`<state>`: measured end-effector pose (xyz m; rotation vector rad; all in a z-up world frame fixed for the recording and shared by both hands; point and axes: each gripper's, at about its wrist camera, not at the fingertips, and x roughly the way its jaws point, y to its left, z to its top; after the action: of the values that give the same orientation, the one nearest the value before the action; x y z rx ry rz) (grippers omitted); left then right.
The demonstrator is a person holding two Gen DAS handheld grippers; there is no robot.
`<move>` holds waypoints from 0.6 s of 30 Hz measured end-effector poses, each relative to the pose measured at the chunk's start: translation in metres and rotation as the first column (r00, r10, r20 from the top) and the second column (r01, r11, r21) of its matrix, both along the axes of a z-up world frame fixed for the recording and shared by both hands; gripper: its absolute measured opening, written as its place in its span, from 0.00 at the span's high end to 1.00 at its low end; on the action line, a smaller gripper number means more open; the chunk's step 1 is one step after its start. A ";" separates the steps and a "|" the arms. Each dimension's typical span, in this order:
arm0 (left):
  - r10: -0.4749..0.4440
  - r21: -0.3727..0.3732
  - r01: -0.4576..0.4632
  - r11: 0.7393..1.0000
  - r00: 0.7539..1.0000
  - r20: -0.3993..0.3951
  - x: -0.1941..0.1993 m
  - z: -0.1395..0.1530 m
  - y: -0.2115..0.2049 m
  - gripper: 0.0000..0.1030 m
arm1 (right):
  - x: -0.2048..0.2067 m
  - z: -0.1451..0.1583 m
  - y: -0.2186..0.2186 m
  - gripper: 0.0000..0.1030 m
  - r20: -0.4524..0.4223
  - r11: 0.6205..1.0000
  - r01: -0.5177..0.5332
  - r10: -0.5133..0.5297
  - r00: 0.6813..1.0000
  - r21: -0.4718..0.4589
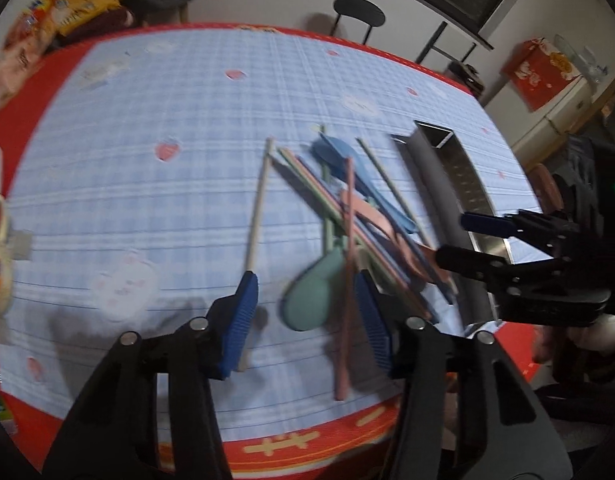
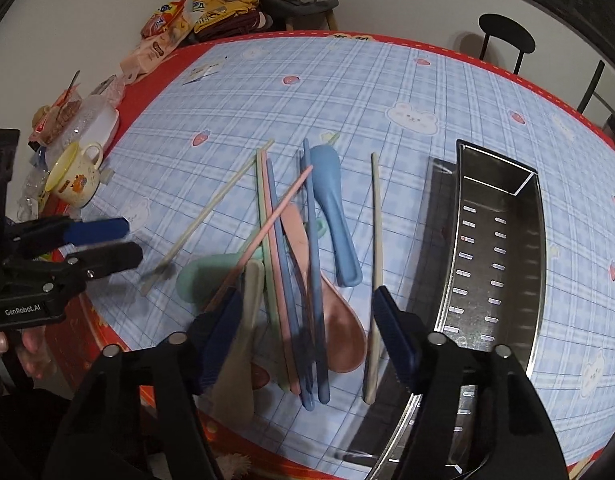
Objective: Organize utensils
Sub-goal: 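Move both tools down toward the utensil pile beside the steel tray, then close the left tool on a beige chopstick while the right tool closes on a blue chopstick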
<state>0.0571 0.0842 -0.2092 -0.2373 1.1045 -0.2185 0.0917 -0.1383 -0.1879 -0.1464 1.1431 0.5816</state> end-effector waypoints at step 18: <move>-0.021 0.102 0.023 0.995 1.000 -0.020 0.023 -0.024 0.014 0.71 | 0.016 -0.027 0.006 0.84 -0.068 1.000 -0.009 0.011 0.998 0.023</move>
<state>0.0805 0.0986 -0.2332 -0.1363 1.1339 -0.1792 0.1079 -0.1321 -0.2148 -0.1135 1.2017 0.6120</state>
